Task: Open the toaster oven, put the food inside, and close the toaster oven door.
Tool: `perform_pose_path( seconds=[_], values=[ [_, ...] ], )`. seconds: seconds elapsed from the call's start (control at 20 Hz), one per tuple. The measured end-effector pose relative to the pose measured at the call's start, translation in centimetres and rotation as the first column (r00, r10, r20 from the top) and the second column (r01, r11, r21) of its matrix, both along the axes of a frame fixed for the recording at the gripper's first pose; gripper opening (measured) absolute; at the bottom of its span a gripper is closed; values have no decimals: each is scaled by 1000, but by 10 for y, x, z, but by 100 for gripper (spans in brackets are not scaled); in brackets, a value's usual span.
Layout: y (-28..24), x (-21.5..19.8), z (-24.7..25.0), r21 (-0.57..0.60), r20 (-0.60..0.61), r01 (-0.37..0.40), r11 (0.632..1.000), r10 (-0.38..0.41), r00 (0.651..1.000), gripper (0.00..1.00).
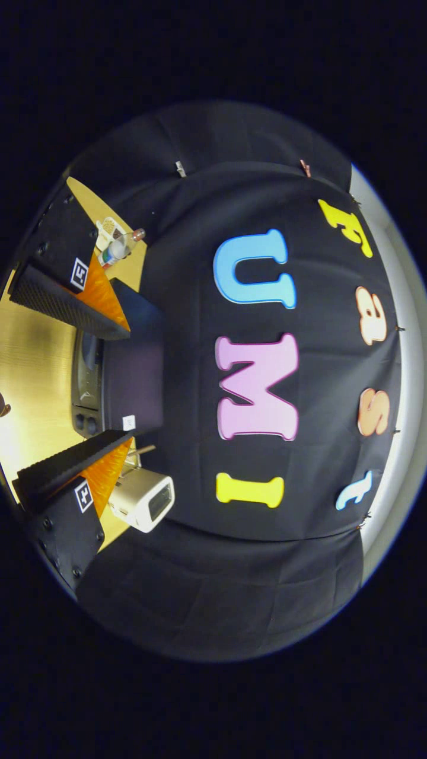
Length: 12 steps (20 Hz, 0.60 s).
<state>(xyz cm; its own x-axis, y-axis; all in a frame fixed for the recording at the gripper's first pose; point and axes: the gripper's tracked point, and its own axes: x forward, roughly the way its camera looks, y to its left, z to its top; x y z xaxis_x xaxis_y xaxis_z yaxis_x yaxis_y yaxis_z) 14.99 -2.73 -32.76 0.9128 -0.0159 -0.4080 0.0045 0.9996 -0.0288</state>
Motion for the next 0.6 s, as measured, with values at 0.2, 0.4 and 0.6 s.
perform_pose_path(
  seconds=[0.2, 0.4, 0.6],
  values=[
    [-6, 6, 96, -28, 155, 15, 999, -11, 988, 99],
    [10, 2, 160, -24, 212, -21, 999, 26, 977, 98],
    [15, -15, 199, 17, 282, -11, 1000, 6, 959, 98]
  ],
)
